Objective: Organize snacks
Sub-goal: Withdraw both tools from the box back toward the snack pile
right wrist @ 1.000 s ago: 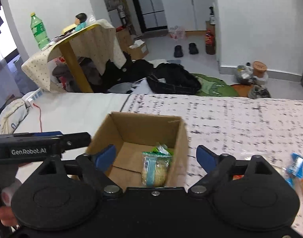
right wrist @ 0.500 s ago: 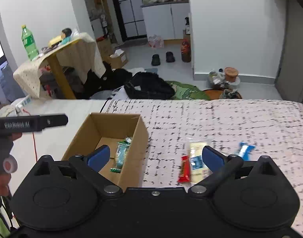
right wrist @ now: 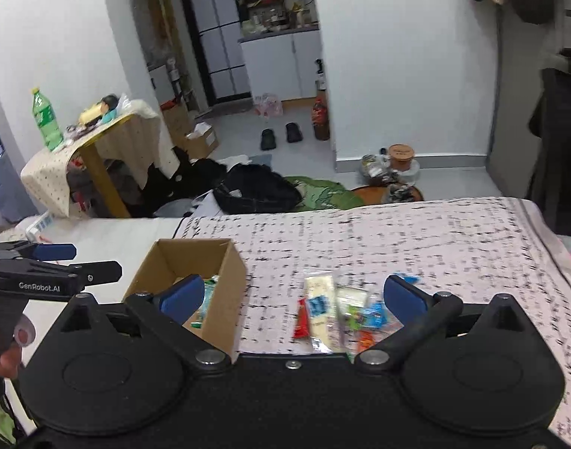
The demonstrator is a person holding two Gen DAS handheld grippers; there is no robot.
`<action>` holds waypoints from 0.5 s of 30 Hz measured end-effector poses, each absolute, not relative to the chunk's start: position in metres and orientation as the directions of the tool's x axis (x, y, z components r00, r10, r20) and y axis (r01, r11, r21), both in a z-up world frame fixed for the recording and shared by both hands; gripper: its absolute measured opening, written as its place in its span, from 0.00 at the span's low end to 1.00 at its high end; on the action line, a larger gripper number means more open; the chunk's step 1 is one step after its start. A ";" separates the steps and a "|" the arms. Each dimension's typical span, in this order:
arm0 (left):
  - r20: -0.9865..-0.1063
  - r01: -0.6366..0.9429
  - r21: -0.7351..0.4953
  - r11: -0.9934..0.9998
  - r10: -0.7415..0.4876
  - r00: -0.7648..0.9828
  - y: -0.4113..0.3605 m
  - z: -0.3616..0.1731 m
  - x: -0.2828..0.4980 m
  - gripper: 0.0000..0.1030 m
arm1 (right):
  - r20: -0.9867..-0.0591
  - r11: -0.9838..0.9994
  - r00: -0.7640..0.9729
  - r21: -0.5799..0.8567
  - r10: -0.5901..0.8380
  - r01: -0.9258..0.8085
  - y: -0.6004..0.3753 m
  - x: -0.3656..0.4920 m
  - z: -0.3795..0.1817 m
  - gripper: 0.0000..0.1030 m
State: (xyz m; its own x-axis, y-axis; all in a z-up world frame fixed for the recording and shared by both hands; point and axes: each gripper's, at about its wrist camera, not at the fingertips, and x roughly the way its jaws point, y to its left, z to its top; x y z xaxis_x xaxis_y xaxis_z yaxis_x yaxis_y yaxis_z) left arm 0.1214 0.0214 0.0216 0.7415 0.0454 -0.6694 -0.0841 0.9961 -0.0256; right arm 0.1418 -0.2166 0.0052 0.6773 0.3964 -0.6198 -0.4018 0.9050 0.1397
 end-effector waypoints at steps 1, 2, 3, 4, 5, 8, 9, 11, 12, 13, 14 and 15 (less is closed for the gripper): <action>-0.673 -0.075 -0.016 0.997 0.044 0.738 0.018 0.025 0.123 1.00 | -0.618 0.905 0.677 0.148 0.399 -0.398 -0.225 0.139 0.008 1.00; -0.679 -0.065 -0.010 0.998 0.041 0.733 0.014 0.027 0.123 1.00 | -0.619 0.905 0.675 0.156 0.402 -0.396 -0.233 0.137 0.010 1.00; -0.682 -0.049 -0.002 0.999 0.034 0.731 0.010 0.031 0.122 1.00 | -0.620 0.904 0.674 0.156 0.403 -0.397 -0.242 0.135 0.012 1.00; -0.681 -0.033 0.008 0.999 0.029 0.732 0.005 0.034 0.120 1.00 | -0.619 0.904 0.675 0.151 0.401 -0.399 -0.249 0.133 0.013 1.00; -0.680 -0.021 0.016 1.000 0.027 0.733 0.001 0.037 0.117 1.00 | -0.620 0.905 0.677 0.143 0.397 -0.400 -0.257 0.130 0.015 1.00; -0.675 -0.006 0.031 1.000 0.025 0.737 -0.012 0.044 0.109 1.00 | -0.637 0.906 0.664 0.141 0.391 -0.399 -0.280 0.124 0.014 1.00; -0.670 -0.003 0.039 0.999 0.028 0.742 -0.016 0.046 0.106 1.00 | -0.642 0.906 0.659 0.144 0.391 -0.397 -0.286 0.121 0.013 1.00; -0.667 -0.004 0.044 0.999 0.032 0.745 -0.024 0.050 0.102 1.00 | -0.649 0.908 0.653 0.150 0.389 -0.392 -0.299 0.119 0.010 1.00; -0.664 -0.003 0.040 0.999 0.029 0.747 -0.027 0.052 0.101 1.00 | -0.650 0.908 0.652 0.155 0.390 -0.389 -0.305 0.118 0.008 1.00; -0.660 -0.002 0.037 0.999 0.026 0.751 -0.029 0.053 0.100 1.00 | -0.648 0.910 0.654 0.161 0.390 -0.383 -0.310 0.116 0.006 1.00; -0.657 -0.004 0.037 0.999 0.027 0.753 -0.032 0.053 0.099 1.00 | -0.646 0.912 0.656 0.173 0.389 -0.371 -0.317 0.115 0.004 1.00; -0.656 -0.009 0.037 0.999 0.031 0.754 -0.034 0.054 0.099 1.00 | -0.645 0.915 0.658 0.187 0.389 -0.357 -0.324 0.115 0.002 1.00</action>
State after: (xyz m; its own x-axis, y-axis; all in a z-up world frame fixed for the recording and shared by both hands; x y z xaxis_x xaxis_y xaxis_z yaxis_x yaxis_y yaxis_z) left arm 0.0989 -0.0345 0.0542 0.7545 0.0309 -0.6556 -0.0091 0.9993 0.0367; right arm 0.1146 -0.3238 0.0015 0.6578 0.3890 -0.6449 -0.3575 0.9150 0.1873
